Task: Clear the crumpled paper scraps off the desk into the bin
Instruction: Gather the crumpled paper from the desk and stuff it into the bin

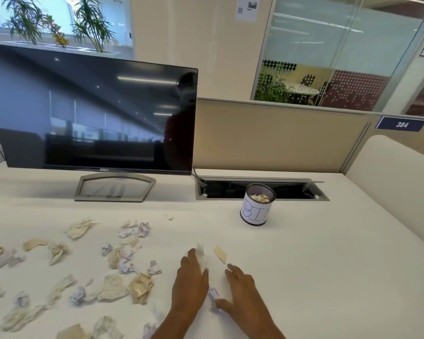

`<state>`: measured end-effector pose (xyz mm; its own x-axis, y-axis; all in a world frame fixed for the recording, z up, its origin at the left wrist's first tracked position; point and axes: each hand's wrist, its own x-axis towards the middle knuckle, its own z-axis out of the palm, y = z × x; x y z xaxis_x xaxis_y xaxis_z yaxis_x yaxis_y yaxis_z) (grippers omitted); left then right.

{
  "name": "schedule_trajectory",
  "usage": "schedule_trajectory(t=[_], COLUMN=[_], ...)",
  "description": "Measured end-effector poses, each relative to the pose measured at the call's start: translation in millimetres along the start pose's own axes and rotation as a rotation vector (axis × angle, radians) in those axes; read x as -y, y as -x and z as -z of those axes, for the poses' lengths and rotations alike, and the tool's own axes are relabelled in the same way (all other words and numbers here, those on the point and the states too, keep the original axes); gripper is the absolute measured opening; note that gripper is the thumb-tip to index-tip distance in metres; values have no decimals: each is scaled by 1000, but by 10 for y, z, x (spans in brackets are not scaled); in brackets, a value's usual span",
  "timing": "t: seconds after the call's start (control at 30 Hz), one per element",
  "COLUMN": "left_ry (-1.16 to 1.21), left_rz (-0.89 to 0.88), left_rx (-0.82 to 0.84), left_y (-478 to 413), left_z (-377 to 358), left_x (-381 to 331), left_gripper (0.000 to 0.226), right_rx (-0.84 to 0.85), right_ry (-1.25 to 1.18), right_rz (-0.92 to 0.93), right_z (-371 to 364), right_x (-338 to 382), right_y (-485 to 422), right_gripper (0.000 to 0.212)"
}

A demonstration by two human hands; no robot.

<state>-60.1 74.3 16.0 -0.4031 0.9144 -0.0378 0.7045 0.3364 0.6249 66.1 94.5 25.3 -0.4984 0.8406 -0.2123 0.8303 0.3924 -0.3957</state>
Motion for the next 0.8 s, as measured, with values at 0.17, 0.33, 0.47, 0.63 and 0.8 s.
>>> schedule_trajectory(t=[0.17, 0.33, 0.47, 0.63, 0.8], left_ry=[-204, -234, -34, 263, 367], left_rz=[14, -1, 44, 104, 42], left_rx=[13, -41, -89, -96, -65], left_y=[17, -5, -119, -312, -552], left_z=[-31, -18, 13, 85, 139], left_x=[55, 96, -18, -345, -760], left_gripper=[39, 23, 25, 25, 16], right_rx=[-62, -225, -375, -434, -538], right_ry=[155, -137, -411, -671, -767], right_rz=[87, 63, -78, -133, -138], right_z=[-65, 53, 313, 664, 1086], right_x=[-65, -337, -469, -617, -763], right_y=[21, 16, -46, -219, -488], right_gripper=[42, 28, 24, 19, 15])
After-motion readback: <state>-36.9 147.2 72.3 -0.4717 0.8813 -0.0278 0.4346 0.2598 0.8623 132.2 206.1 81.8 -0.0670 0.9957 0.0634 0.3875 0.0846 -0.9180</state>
